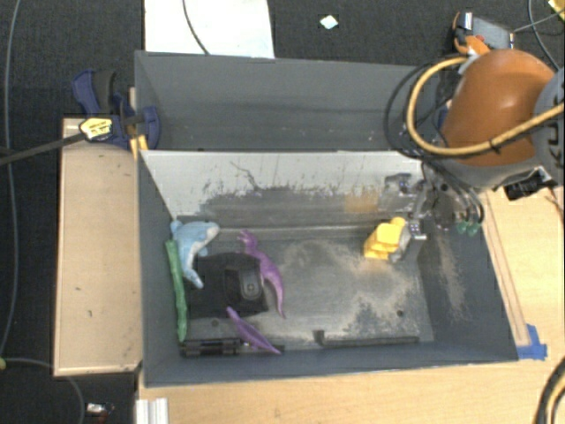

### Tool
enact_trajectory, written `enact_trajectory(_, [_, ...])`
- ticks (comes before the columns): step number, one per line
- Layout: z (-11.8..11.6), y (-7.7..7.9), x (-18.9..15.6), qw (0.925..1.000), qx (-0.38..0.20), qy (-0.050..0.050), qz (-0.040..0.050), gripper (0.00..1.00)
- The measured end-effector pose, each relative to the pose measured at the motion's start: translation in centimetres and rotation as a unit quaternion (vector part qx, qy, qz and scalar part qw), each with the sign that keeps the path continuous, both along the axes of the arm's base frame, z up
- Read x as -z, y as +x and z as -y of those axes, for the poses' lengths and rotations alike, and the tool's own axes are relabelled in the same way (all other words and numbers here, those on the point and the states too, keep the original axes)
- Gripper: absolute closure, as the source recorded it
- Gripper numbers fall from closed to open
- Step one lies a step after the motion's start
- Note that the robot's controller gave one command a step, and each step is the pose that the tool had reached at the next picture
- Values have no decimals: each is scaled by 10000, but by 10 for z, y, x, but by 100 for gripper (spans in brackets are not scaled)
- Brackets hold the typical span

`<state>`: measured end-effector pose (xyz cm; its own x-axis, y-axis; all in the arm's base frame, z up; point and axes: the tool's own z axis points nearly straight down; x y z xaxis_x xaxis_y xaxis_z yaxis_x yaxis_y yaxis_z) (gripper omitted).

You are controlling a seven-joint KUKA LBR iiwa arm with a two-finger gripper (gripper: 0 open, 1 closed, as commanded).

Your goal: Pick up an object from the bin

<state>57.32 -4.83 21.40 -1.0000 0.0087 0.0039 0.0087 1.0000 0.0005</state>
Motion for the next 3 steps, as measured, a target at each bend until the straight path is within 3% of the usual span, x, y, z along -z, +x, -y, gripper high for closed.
enact_trajectory(1, [0, 1, -5, 10000, -11, -4, 40, 0])
enact_trajectory(2, [55, 21, 129, 9982, -577, -4, 143, 0])
enact_trajectory(3, [49, 16, 115, 9981, -603, -14, 92, 0])
